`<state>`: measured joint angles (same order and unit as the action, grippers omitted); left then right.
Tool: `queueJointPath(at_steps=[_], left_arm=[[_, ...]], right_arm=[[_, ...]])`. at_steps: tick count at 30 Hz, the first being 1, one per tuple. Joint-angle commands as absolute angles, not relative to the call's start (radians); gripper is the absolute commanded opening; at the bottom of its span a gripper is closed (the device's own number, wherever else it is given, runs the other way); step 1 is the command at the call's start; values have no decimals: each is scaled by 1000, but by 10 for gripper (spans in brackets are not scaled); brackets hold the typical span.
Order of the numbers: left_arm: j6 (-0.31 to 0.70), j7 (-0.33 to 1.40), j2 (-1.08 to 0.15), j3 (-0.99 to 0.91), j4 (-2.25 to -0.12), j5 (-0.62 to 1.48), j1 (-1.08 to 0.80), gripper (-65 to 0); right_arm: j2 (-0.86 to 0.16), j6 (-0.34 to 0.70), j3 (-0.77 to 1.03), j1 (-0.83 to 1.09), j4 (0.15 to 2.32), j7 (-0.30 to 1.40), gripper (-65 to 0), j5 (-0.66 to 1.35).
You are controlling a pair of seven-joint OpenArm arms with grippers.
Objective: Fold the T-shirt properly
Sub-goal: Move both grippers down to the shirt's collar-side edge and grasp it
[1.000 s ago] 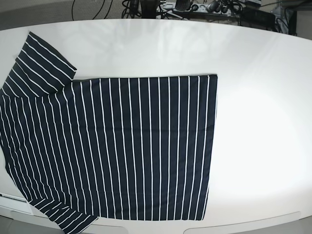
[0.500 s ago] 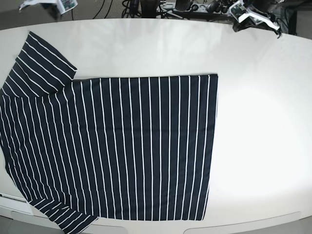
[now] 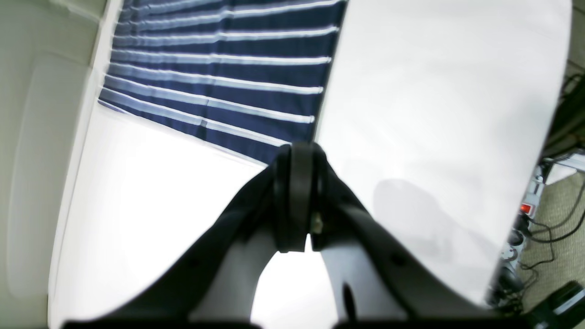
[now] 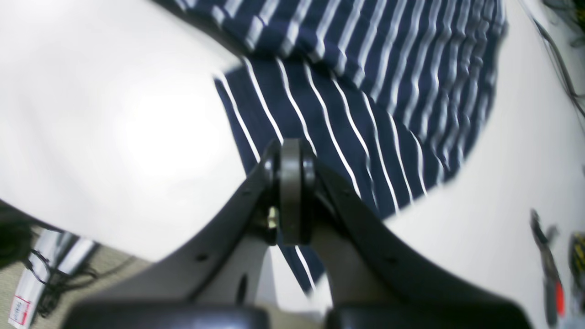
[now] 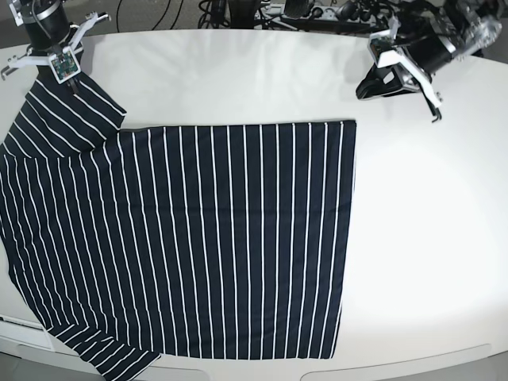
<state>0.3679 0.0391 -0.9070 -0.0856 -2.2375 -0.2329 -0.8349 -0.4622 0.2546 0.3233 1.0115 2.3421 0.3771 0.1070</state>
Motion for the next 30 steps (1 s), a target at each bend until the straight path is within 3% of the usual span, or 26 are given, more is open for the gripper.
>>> queueJointPath(at_steps=[1,3,7,8,14,18,20,30], left_arm=[[372,3,-931,-92,-2234,-228,-824,-650],[389,-35,-951,-92,-2200,-228,-797,-650],[416,-98,-987,-92,-2128,-228,-766,-324],[418,-122,-989,-91,-2114,-228,-767,-295],[433,-130,-1023,27,-2054,-273,-689,-294],[393,-131,-1039,191,-1973,-382,-563,-294],[360,-131,-1039,284,-1923,-425,-487,-294],[295,-127,-1021,665,-1795,-526,-184,-294]], right_arm=[[-469,259,328,1009,2356,359,-650,109],[-469,273,328,991,2356,359,-650,109],[-469,281,327,981,2356,358,-650,109],[-469,304,327,981,2356,359,-650,118],[-468,393,327,952,2304,359,-647,157],[-468,413,327,951,2304,361,-413,157],[-468,407,327,950,2304,363,-342,157],[-460,400,327,953,2304,406,-333,158]])
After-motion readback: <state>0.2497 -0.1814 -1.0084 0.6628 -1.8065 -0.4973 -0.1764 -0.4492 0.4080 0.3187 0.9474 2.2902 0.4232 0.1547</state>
